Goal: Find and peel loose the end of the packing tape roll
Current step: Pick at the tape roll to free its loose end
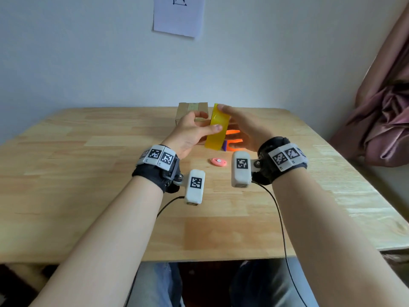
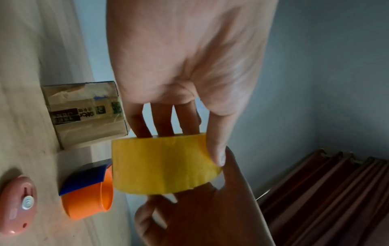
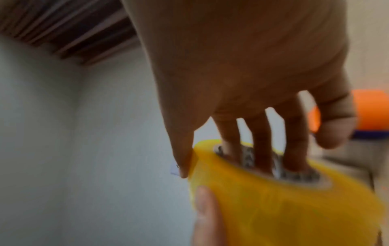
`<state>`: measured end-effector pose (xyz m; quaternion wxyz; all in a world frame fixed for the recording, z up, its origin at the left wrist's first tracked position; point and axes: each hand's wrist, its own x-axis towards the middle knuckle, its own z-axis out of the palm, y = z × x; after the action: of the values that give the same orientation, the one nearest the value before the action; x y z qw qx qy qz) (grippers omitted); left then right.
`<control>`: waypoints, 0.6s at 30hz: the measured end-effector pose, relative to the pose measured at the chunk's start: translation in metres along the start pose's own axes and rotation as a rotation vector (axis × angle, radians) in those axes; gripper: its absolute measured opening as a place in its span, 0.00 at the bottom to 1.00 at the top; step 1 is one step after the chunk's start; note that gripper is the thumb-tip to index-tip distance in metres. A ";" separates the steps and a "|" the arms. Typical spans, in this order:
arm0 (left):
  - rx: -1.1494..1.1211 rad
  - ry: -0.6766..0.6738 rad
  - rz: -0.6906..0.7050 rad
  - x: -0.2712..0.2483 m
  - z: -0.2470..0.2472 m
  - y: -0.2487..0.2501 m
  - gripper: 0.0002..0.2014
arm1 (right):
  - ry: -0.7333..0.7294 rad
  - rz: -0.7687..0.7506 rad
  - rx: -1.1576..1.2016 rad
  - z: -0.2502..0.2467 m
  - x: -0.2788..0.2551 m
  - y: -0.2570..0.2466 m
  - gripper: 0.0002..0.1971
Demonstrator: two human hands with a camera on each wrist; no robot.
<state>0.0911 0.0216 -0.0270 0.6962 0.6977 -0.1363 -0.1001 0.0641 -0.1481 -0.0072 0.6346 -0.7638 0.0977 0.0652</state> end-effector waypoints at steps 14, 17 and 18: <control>0.047 0.072 -0.168 0.067 0.028 -0.013 0.09 | 0.378 0.167 -0.711 -0.078 0.058 0.041 0.22; 0.051 0.113 -0.176 0.077 0.030 -0.022 0.07 | 0.326 0.244 -0.785 -0.081 0.074 0.067 0.21; 0.053 0.129 -0.178 0.080 0.030 -0.025 0.08 | 0.323 0.251 -0.802 -0.080 0.079 0.074 0.23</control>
<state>0.1578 -0.0329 -0.0481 0.6732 0.7301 -0.0314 -0.1129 0.1217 -0.2446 -0.0811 0.2520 -0.9321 0.2545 0.0542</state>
